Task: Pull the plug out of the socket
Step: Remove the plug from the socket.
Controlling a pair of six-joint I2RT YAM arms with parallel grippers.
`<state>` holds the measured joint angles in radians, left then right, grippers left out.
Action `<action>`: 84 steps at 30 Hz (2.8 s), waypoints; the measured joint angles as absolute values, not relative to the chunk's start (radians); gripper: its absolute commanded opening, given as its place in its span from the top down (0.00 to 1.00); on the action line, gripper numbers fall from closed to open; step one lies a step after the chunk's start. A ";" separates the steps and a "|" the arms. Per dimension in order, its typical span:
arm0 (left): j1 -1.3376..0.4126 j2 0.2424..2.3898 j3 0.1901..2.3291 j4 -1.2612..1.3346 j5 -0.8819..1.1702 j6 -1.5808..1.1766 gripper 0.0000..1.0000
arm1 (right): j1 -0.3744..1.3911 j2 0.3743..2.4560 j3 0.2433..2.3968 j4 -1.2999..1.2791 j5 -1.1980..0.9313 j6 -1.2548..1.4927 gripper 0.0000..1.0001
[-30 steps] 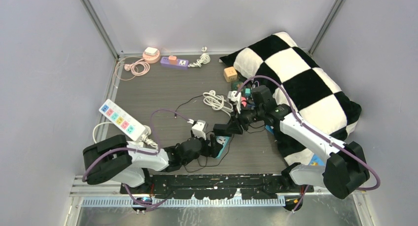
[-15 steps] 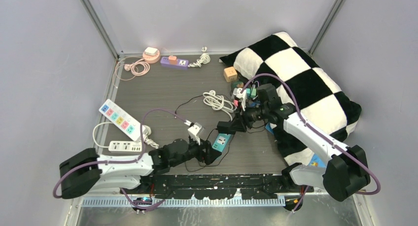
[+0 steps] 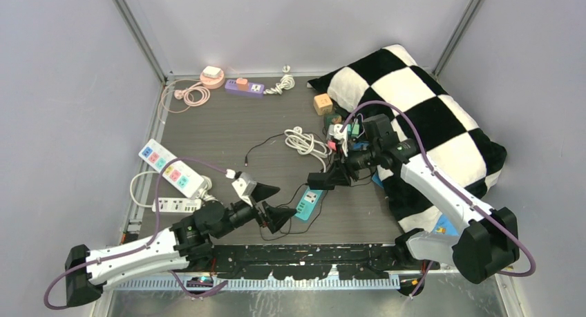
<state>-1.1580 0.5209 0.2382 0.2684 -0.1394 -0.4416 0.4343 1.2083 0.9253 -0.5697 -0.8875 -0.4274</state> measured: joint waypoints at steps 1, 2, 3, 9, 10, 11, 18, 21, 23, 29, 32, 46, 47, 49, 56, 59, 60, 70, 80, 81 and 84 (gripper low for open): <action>-1.158 0.499 0.238 0.260 -0.146 -0.428 0.00 | 0.434 1.208 0.929 -0.584 -0.892 -0.443 0.99; -1.158 0.479 0.238 0.253 -0.150 -0.410 0.00 | 0.434 1.208 0.934 -0.598 -0.896 -0.455 0.99; -1.157 0.466 0.239 0.251 -0.156 -0.393 0.00 | 0.434 1.208 0.939 -0.614 -0.900 -0.469 0.99; -1.154 0.569 0.269 0.231 -0.139 -0.308 0.00 | 0.428 1.208 0.955 -0.689 -0.938 -0.550 0.99; -1.151 0.605 0.279 0.234 -0.130 -0.299 0.00 | 0.428 1.208 0.957 -0.698 -0.945 -0.560 0.99; -1.150 0.640 0.290 0.239 -0.119 -0.288 0.00 | 0.428 1.208 0.958 -0.709 -0.954 -0.575 0.99; -1.103 0.868 0.342 0.327 -0.001 -0.245 0.02 | 0.428 1.208 0.962 -0.762 -1.001 -0.635 0.99; -1.030 0.933 0.344 0.415 0.094 -0.262 0.02 | 0.428 1.208 0.962 -0.782 -1.014 -0.656 0.99; -0.991 0.964 0.344 0.461 0.143 -0.284 0.01 | 0.428 1.208 0.962 -0.792 -1.018 -0.665 0.99; -0.925 1.103 0.351 0.642 0.302 -0.385 0.01 | 0.428 1.208 0.968 -0.802 -1.028 -0.683 0.99; -0.920 1.166 0.359 0.718 0.360 -0.425 0.03 | 0.428 1.208 0.971 -0.805 -1.031 -0.686 0.99; -0.914 1.369 0.411 0.984 0.502 -0.539 0.36 | 0.428 1.208 0.973 -0.827 -1.035 -0.707 0.99; -0.914 1.381 0.412 0.999 0.508 -0.544 0.37 | 0.428 1.209 0.973 -0.829 -1.036 -0.709 0.99; -0.913 1.401 0.414 1.016 0.520 -0.551 0.43 | 0.428 1.209 0.973 -0.834 -1.037 -0.711 0.99; -0.901 1.446 0.432 1.044 0.560 -0.574 0.73 | 0.428 1.208 0.973 -0.849 -1.043 -0.714 0.99; -0.901 1.452 0.440 1.050 0.582 -0.573 0.99 | 0.425 1.209 0.973 -0.864 -1.051 -0.710 0.99; -0.899 1.456 0.443 1.052 0.588 -0.576 1.00 | 0.425 1.209 0.973 -0.866 -1.052 -0.710 0.99; -0.867 1.497 0.455 1.100 0.657 -0.639 1.00 | 0.423 1.209 0.974 -0.862 -1.049 -0.702 0.21; -0.836 1.496 0.444 1.126 0.672 -0.688 1.00 | 0.401 1.196 0.982 -0.843 -1.016 -0.702 0.00; -0.833 1.494 0.439 1.126 0.672 -0.691 1.00 | 0.392 1.190 0.984 -0.843 -1.015 -0.702 0.00; -0.817 1.480 0.416 1.124 0.671 -0.698 1.00 | 0.363 1.163 0.992 -0.843 -1.014 -0.702 0.00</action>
